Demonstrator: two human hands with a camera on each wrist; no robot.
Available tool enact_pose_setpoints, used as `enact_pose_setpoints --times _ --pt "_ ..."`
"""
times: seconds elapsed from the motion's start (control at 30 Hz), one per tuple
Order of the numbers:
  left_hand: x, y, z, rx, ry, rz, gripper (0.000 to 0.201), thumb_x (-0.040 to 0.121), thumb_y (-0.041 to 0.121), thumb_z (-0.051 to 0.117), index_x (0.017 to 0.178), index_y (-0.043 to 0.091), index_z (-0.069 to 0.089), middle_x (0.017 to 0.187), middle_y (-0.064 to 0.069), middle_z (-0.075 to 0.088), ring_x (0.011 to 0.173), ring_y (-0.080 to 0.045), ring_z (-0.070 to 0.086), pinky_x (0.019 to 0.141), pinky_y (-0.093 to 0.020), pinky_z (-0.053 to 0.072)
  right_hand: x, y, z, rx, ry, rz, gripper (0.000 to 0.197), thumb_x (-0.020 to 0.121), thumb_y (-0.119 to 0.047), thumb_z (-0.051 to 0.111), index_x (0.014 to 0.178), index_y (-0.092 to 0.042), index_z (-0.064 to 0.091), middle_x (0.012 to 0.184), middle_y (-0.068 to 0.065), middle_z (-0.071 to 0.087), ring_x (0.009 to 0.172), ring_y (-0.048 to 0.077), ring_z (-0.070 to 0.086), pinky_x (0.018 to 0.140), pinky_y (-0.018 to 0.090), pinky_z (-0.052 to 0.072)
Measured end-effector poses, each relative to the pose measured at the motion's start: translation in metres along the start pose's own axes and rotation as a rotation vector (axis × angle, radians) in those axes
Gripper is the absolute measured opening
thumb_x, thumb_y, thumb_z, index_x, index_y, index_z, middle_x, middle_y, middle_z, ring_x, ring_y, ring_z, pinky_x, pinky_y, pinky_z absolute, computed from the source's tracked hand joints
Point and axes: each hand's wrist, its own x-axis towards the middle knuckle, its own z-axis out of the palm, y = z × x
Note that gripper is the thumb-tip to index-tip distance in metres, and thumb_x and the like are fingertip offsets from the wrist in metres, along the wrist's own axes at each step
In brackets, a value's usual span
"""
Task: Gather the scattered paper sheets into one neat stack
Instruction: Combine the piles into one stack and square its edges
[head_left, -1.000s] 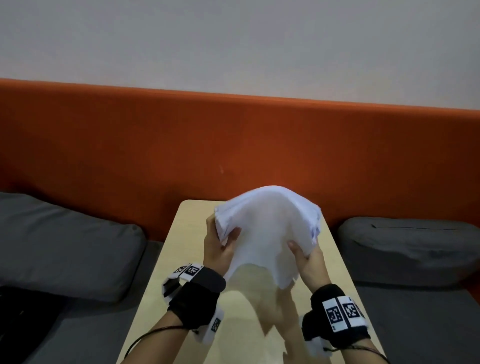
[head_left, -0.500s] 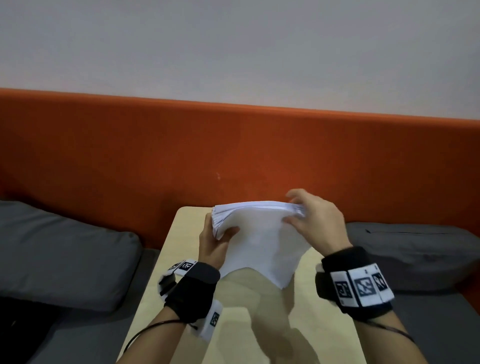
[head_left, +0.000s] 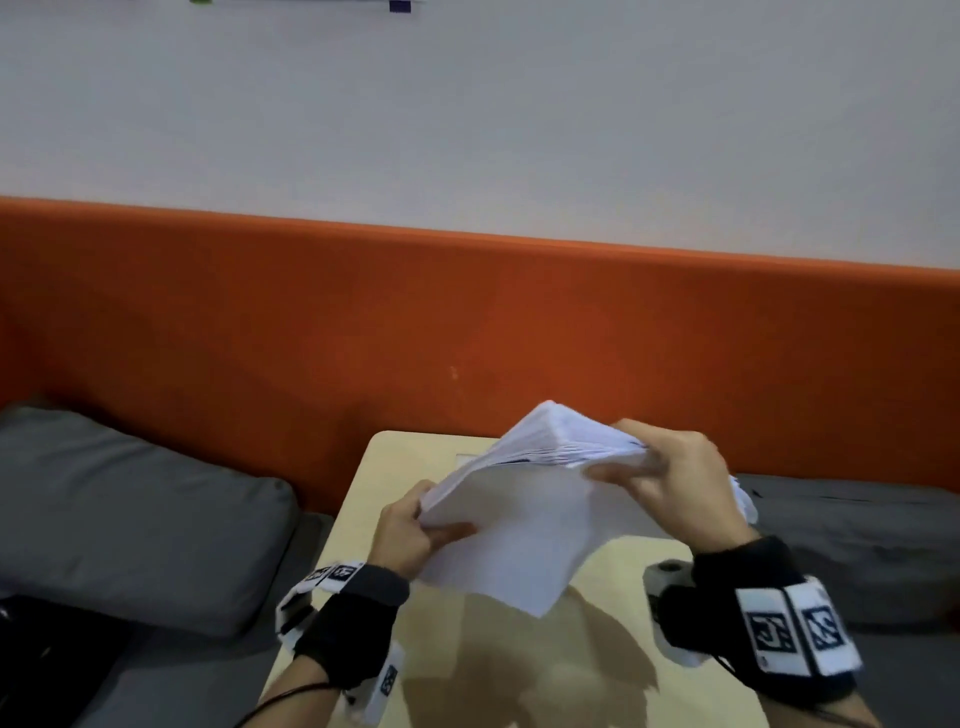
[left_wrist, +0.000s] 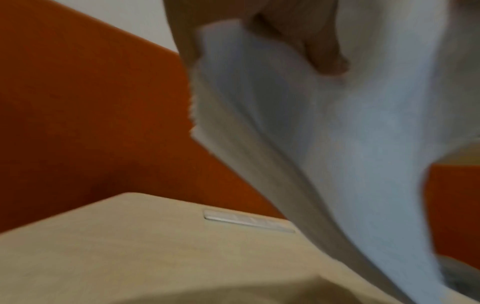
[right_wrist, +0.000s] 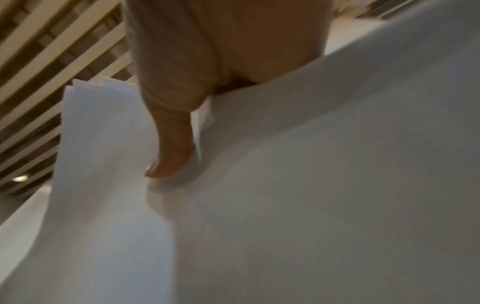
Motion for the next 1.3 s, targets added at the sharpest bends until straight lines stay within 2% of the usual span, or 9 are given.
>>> enact_pose_setpoints --times 0.1,0.2,0.27,0.43,0.57,0.67,0.87,1.03,1.3 --pt "0.003 0.004 -0.017 -0.007 -0.034 0.02 0.045 0.043 0.031 0.084 0.07 0.004 0.059 0.061 0.003 0.058 0.057 -0.005 0.051 0.054 -0.015 0.041 -0.016 0.018 -0.023 0.285 0.083 0.125 0.049 0.058 -0.062 0.072 0.083 -0.02 0.065 0.063 0.003 0.061 0.061 0.014 0.048 0.057 0.033 0.043" --pt "0.01 0.008 -0.016 -0.118 -0.021 0.063 0.037 0.051 0.004 0.084 0.083 0.009 0.066 0.069 0.008 0.071 0.065 0.002 0.063 0.06 -0.014 0.051 -0.024 0.028 -0.037 0.572 0.144 0.264 0.014 0.068 -0.012 0.08 0.076 -0.019 0.072 0.069 -0.004 0.072 0.065 0.007 0.058 0.06 0.021 0.049" --pt "0.015 0.007 -0.006 -0.147 -0.011 0.07 0.056 0.048 0.023 0.089 0.097 0.013 0.066 0.084 0.008 0.073 0.078 -0.003 0.066 0.068 -0.019 0.054 -0.03 0.036 -0.037 0.658 0.183 0.328 0.026 0.069 0.001 0.076 0.076 -0.023 0.07 0.068 -0.014 0.072 0.063 0.011 0.061 0.061 0.022 0.052" --pt "0.018 0.01 0.029 -0.239 0.042 -0.055 0.054 0.04 0.029 0.084 0.088 0.014 0.065 0.076 0.007 0.072 0.075 -0.019 0.063 0.068 -0.031 0.053 -0.047 0.063 -0.009 0.814 0.312 0.474 0.024 0.071 0.003 0.072 0.08 -0.019 0.069 0.069 -0.01 0.073 0.061 0.006 0.067 0.058 0.021 0.056" --pt "0.02 0.015 0.037 -0.189 0.108 0.012 0.023 0.065 -0.006 0.076 0.075 0.011 0.064 0.059 0.011 0.07 0.058 -0.004 0.064 0.053 -0.018 0.052 -0.061 0.076 0.019 0.864 0.411 0.545 0.022 0.073 0.003 0.071 0.085 -0.016 0.068 0.073 -0.009 0.074 0.07 0.013 0.068 0.069 0.03 0.055" --pt "0.019 0.02 0.031 -0.173 0.108 0.069 0.025 0.074 -0.017 0.064 0.08 0.007 0.062 0.055 0.015 0.068 0.053 0.005 0.062 0.051 -0.012 0.05 -0.066 0.08 0.035 0.867 0.427 0.57 0.021 0.075 0.006 0.068 0.083 -0.014 0.066 0.067 -0.005 0.071 0.059 -0.001 0.065 0.061 0.016 0.054" --pt "0.0 -0.018 0.006 -0.037 0.07 0.059 0.042 0.055 0.023 0.081 0.092 0.016 0.061 0.084 0.009 0.069 0.073 0.008 0.064 0.066 -0.016 0.051 -0.088 0.086 0.065 0.836 0.223 0.604 0.035 0.073 0.014 0.068 0.085 -0.018 0.061 0.07 -0.007 0.069 0.065 0.001 0.064 0.053 0.007 0.049" --pt "0.0 -0.024 0.004 0.004 0.045 0.033 0.036 0.069 -0.01 0.074 0.099 0.004 0.061 0.087 0.006 0.07 0.077 0.007 0.064 0.07 -0.009 0.049 -0.095 0.098 0.06 0.859 0.177 0.607 0.042 0.058 -0.004 0.079 0.096 -0.012 0.062 0.09 -0.002 0.067 0.071 -0.002 0.065 0.061 0.02 0.049" --pt "0.001 -0.023 0.007 -0.059 0.093 -0.037 0.01 0.086 0.008 0.063 0.096 0.005 0.063 0.072 0.013 0.073 0.074 -0.004 0.065 0.062 -0.01 0.05 -0.098 0.108 0.066 0.928 0.195 0.6 0.018 0.075 -0.003 0.071 0.088 -0.013 0.066 0.077 -0.002 0.072 0.075 0.012 0.066 0.065 0.023 0.051"
